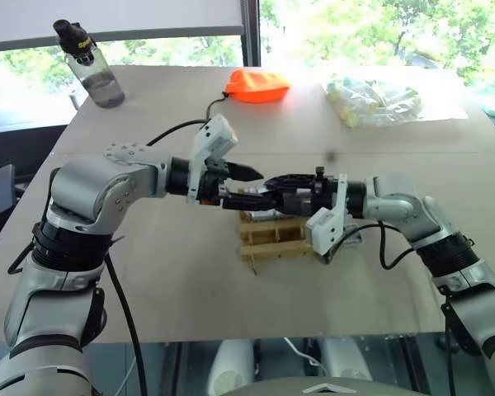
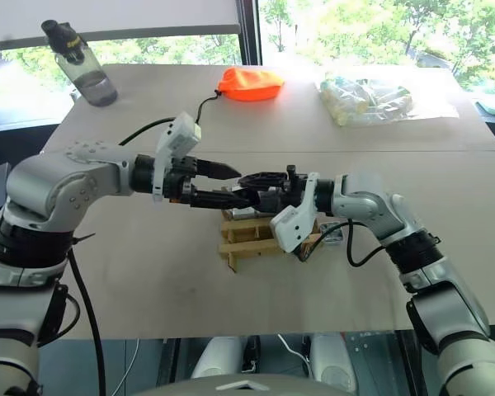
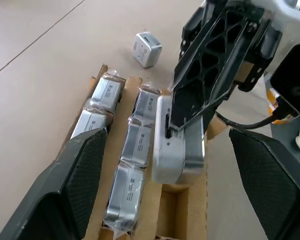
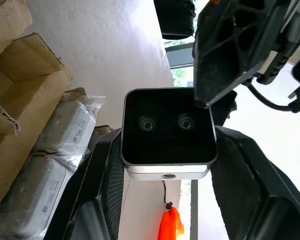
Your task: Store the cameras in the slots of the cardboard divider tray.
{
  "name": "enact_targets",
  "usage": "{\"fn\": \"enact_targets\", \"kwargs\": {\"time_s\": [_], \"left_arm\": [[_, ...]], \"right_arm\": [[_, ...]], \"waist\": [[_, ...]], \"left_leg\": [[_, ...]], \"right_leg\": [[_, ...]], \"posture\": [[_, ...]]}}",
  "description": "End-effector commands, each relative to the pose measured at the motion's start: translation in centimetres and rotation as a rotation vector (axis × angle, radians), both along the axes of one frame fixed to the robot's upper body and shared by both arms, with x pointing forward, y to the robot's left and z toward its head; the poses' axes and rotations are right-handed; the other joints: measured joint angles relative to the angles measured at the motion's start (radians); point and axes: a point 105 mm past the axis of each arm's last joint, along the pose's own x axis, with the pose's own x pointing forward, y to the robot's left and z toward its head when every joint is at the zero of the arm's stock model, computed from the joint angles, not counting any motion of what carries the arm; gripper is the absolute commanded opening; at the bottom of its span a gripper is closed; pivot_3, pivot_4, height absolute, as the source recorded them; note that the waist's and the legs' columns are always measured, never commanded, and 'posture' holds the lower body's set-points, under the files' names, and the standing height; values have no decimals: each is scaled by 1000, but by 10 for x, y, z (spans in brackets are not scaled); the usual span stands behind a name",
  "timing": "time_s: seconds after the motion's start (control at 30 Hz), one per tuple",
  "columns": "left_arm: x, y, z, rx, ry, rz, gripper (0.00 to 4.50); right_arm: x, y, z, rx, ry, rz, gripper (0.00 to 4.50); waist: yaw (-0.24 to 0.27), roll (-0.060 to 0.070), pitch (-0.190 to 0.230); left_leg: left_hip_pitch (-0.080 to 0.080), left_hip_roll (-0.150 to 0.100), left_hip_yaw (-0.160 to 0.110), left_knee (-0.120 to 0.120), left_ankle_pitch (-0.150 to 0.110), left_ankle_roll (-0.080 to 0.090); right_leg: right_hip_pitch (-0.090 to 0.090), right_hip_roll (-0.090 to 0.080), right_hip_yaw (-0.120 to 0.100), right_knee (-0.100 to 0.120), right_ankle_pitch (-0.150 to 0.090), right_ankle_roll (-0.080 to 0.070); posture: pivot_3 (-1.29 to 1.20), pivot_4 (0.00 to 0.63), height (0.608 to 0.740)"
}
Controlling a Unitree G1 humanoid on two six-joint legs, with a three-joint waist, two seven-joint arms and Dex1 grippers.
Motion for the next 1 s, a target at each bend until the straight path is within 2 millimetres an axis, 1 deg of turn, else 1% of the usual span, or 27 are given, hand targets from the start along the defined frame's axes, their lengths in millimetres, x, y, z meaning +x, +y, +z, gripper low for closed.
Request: {"fn": "enact_targets", "kwargs": {"time_s": [0.03, 0.07, 0.13, 0.17, 0.2, 0.23, 0.27, 0.4, 0.47, 0.5, 0.53, 0.57, 0.6, 0.67, 0.77, 0.83, 0.87, 0.93, 0.97, 1.0], "left_arm": [[-2, -7, 6, -6, -26, -40, 3544], [-3, -7, 4, 1, -20, -50, 3272], [-5, -8, -1, 19, -6, -62, 2328], [-7, -7, -3, 30, 4, -70, 1990], [-9, -6, -5, 43, 23, -73, 1413], [-10, -5, -7, 54, 38, -74, 970], [-10, -4, -10, 67, 49, -75, 713], [-14, -1, -14, 97, 73, -89, 728], [-13, -1, -13, 93, 66, -89, 728], [-13, -1, -12, 93, 63, -88, 728], [-11, 0, -12, 91, 49, -83, 728], [-8, 0, -10, 86, 25, -76, 728], [-5, 0, -8, 80, 2, -71, 728], [-2, -2, -3, 60, -63, -79, 728], [-6, -4, 4, 23, -134, -122, 728], [-7, -5, 6, -2, -168, -133, 728], [-8, -4, 4, -4, -178, -129, 728], [-12, -1, -3, 5, -163, -127, 728], [-14, -1, -7, 13, -166, -135, 728], [-16, 0, -10, 21, -171, -142, 728]], "right_arm": [[-2, 2, 12, 22, -27, 21, 1920], [-2, 2, 11, 20, -25, 21, 1920], [-4, 3, 11, 21, -24, 21, 1920], [-4, 3, 11, 20, -24, 21, 1920], [-5, 3, 11, 23, -24, 22, 1920], [-5, 4, 11, 25, -23, 21, 1920], [-5, 4, 11, 26, -23, 20, 1920], [-3, 3, 14, 37, -28, 3, 1920], [-2, 1, 17, 54, -28, -3, 2940], [-3, 0, 18, 60, -26, -3, 3289], [-3, -1, 18, 73, -7, -8, 3759], [-3, -5, 18, 90, 16, -16, 4303], [-3, -8, 18, 105, 35, -23, 4426], [-8, -18, 18, 135, 82, -28, 4426], [-15, -40, 18, 170, 173, -60, 4426], [-23, -53, 15, 202, 284, -89, 4426], [-33, -66, 8, 265, 482, -129, 4426], [-66, -86, -21, 252, 898, -166, 4426], [-79, -93, -25, 310, 1044, -159, 4426], [-84, -100, -26, 375, 1119, -172, 4426]], "waist": [[0, 0, 0], [0, 0, 0], [0, 0, 0], [0, 0, 0], [0, 0, 0], [-1, 0, 0], [-1, 0, 0], [-1, 0, 0], [0, 0, 0], [0, 0, 0], [1, 0, 0], [2, -1, 1], [3, -1, 1], [6, -1, 1], [7, -1, 1], [8, -1, 1], [8, -1, 1], [24, -1, 1], [31, -1, 1], [30, -1, 2]], "left_leg": [[0, 0, 0, 0, 0, 0], [0, 0, 0, 0, 0, 0], [0, 0, 0, 0, 0, 0], [0, 0, 0, 0, 0, 0], [0, 0, 0, 0, 0, 0], [0, 0, 0, 0, 0, 0], [0, 0, 0, 0, 0, 0], [0, 0, 0, 0, 0, 0], [0, 0, 0, 0, 0, 0], [0, 0, 0, 0, 0, 0], [0, 0, 0, 0, 0, 0], [-1, 0, 0, 0, 0, 0], [-1, 0, 0, 0, 0, 0], [-1, 0, -1, 0, 0, 0], [-2, 0, -1, 0, 0, 0], [-2, 0, -1, 0, 0, 0], [-2, 0, -1, 0, 0, 0], [-2, 0, -2, -1, 0, 0], [-1, 0, -2, -2, 0, 0], [-2, 0, -3, -2, 0, 0]], "right_leg": [[0, 0, 0, 0, 0, 0], [0, 0, 0, 0, 0, 0], [0, 0, 0, 0, 0, 0], [0, 0, 0, 0, 0, 0], [0, 0, 0, 0, 0, 0], [0, 0, 0, 0, 0, 0], [0, 0, 0, 0, 0, 0], [0, 0, 0, 0, 0, 0], [0, 0, 0, 0, 0, 0], [0, 0, 0, 0, 0, 0], [0, 0, 0, 0, 0, 0], [0, 0, 0, 0, 0, 0], [0, 0, 0, 0, 0, 0], [0, 0, 0, 0, 0, 0], [0, -1, 0, -1, 0, 0], [0, -1, 1, -1, 0, 0], [0, -1, 0, -1, 0, 0], [0, -2, 0, -1, 0, 0], [1, -2, -1, -2, -1, 0], [1, -2, -1, -2, -1, 1]], "posture": [[0, 150, 726], [0, 150, 726], [0, 150, 726], [0, 150, 726], [0, 150, 726], [0, 150, 726], [0, 150, 726], [0, 150, 726], [0, 150, 726], [0, 150, 726], [0, 150, 726], [0, 150, 726], [0, 150, 726], [0, 150, 726], [0, 150, 726], [0, 150, 726], [0, 150, 726], [0, 150, 726], [0, 150, 726], [0, 150, 726]]}}
